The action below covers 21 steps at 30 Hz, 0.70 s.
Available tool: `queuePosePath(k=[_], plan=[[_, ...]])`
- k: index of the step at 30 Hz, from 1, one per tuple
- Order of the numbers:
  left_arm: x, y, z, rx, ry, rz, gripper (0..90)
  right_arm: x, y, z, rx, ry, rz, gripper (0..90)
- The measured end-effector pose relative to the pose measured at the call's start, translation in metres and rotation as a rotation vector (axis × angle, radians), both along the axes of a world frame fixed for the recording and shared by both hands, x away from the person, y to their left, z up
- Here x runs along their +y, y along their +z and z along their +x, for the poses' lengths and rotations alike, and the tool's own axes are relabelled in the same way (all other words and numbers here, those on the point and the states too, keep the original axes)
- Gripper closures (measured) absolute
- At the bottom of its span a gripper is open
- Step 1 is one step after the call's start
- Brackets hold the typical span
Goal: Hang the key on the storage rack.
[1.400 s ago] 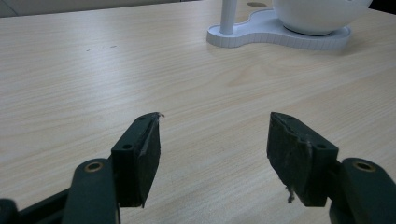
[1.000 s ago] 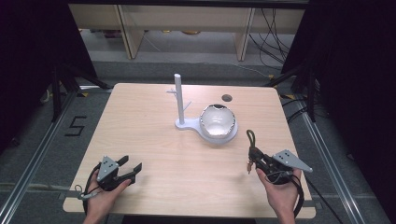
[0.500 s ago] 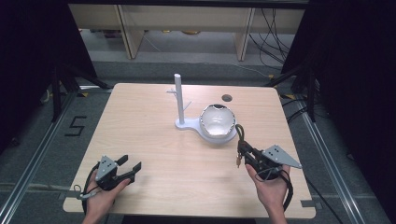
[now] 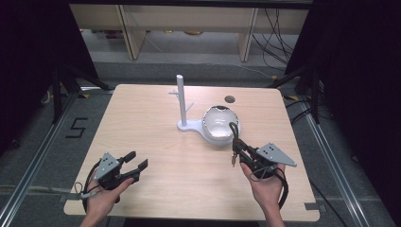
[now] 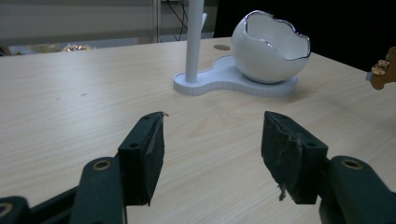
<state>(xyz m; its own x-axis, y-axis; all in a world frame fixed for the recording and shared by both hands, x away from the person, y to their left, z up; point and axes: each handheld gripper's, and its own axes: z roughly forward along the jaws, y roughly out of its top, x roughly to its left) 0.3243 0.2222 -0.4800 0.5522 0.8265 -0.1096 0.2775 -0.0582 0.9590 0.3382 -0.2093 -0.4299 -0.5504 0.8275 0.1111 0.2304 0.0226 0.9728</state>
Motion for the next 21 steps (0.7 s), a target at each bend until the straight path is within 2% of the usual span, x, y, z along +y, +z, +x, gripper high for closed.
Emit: queuePosePath(k=[1,2,3,6,8,9,10,11,12,13,17,18,21], plan=[[-0.002,0.003,0.001,-0.003,-0.006,0.001,39.2,0.001,0.000,0.001,-0.012,0.002,-0.006,79.7],[-0.003,0.005,0.002,-0.009,-0.012,0.000,39.5,0.004,0.001,0.000,0.003,0.001,0.009,79.7],[-0.005,0.008,0.003,-0.012,-0.019,0.000,40.0,0.005,0.001,0.002,-0.014,0.011,-0.006,79.7],[-0.011,0.017,0.005,-0.027,-0.045,-0.015,41.5,0.010,0.001,0.003,-0.012,0.019,0.011,79.7],[-0.015,0.022,0.006,-0.029,-0.060,-0.020,42.6,0.012,0.002,0.004,-0.032,0.030,0.006,79.7],[-0.017,0.023,0.008,-0.041,-0.071,-0.033,43.1,0.015,0.002,0.004,-0.015,0.033,0.016,79.7],[-0.020,0.026,0.008,-0.043,-0.077,-0.038,43.4,0.016,0.002,0.005,-0.025,0.032,0.015,79.7],[-0.021,0.028,0.008,-0.037,-0.077,-0.029,44.0,0.019,0.002,0.004,-0.013,0.034,0.024,79.7],[-0.024,0.030,0.009,-0.044,-0.087,-0.031,44.4,0.020,0.002,0.006,-0.029,0.036,0.025,79.7],[-0.027,0.032,0.010,-0.046,-0.095,-0.037,45.2,0.022,0.002,0.005,-0.020,0.030,0.017,79.7],[-0.036,0.039,0.013,-0.051,-0.127,-0.052,48.1,0.029,0.002,0.008,-0.037,0.074,0.022,79.7],[-0.039,0.042,0.014,-0.050,-0.139,-0.064,48.8,0.031,0.002,0.007,-0.031,0.063,0.025,79.7],[-0.046,0.047,0.017,-0.047,-0.169,-0.075,52.8,0.037,0.002,0.009,-0.033,0.077,0.025,79.7]])
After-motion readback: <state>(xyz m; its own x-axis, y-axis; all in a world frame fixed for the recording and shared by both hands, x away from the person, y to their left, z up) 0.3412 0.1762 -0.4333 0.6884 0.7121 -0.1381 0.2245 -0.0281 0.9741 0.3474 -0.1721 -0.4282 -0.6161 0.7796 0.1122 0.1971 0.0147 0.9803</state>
